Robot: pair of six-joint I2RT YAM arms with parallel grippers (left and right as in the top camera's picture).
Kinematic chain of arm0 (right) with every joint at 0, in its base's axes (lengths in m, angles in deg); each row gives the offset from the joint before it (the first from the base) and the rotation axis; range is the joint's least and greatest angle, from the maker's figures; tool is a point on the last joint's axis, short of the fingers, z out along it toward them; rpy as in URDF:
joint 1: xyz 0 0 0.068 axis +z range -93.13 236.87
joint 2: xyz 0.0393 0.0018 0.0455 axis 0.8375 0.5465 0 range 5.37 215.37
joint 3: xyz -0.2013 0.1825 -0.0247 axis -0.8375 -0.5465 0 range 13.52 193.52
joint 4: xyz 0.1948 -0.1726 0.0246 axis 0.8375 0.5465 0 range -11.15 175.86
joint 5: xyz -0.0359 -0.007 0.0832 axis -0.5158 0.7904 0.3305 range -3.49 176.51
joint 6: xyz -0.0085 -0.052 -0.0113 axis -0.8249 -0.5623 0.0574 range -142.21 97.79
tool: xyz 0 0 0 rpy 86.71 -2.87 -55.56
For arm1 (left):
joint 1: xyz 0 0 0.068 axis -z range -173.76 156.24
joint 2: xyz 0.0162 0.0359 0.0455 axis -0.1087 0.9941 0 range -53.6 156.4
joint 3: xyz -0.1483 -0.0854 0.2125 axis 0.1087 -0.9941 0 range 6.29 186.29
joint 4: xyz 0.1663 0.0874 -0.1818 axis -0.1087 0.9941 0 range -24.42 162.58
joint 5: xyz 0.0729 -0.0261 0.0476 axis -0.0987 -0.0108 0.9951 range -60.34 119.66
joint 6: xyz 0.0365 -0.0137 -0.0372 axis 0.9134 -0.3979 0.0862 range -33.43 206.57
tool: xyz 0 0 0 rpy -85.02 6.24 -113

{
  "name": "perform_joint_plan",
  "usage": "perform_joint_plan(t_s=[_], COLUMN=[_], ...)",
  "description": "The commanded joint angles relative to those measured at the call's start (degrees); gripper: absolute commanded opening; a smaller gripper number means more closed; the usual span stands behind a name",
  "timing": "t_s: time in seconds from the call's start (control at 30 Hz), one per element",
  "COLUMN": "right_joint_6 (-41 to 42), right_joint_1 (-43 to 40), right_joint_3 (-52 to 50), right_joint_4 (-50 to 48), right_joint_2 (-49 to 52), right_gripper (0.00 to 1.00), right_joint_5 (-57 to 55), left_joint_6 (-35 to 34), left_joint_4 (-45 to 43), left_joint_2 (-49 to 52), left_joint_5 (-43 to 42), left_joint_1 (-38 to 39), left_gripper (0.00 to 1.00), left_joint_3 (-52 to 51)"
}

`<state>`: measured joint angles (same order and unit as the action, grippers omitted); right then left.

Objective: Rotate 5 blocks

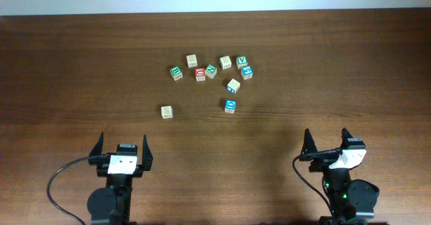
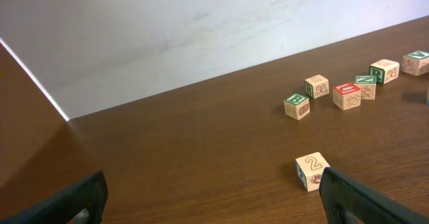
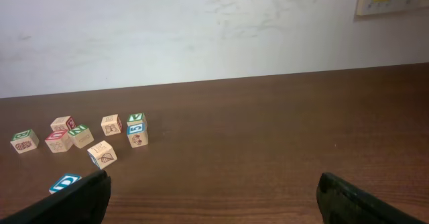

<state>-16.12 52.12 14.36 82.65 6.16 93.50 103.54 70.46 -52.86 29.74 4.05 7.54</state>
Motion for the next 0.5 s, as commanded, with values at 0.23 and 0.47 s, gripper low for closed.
perform_joint_plan(t_s=[0.23,0.47], right_joint_6=[0.3,0.3], right_joint_1=[0.4,0.4], right_joint_3=[-0.5,-0.5], right_joint_4=[-0.1,-0.1], right_joint_2=[-0.4,-0.4], right_gripper=[0.98,0.98], right_joint_5=[0.1,0.1], left_joint_6=[0.7,0.0], left_joint_4=[-0.2,-0.9], left_joint_2=[-0.4,-0.4], left_joint_5=[0.1,-1.0], left_joint_1=[0.1,0.1], left_gripper=[0.99,0.99], left_joint_3=[-0.7,-0.7])
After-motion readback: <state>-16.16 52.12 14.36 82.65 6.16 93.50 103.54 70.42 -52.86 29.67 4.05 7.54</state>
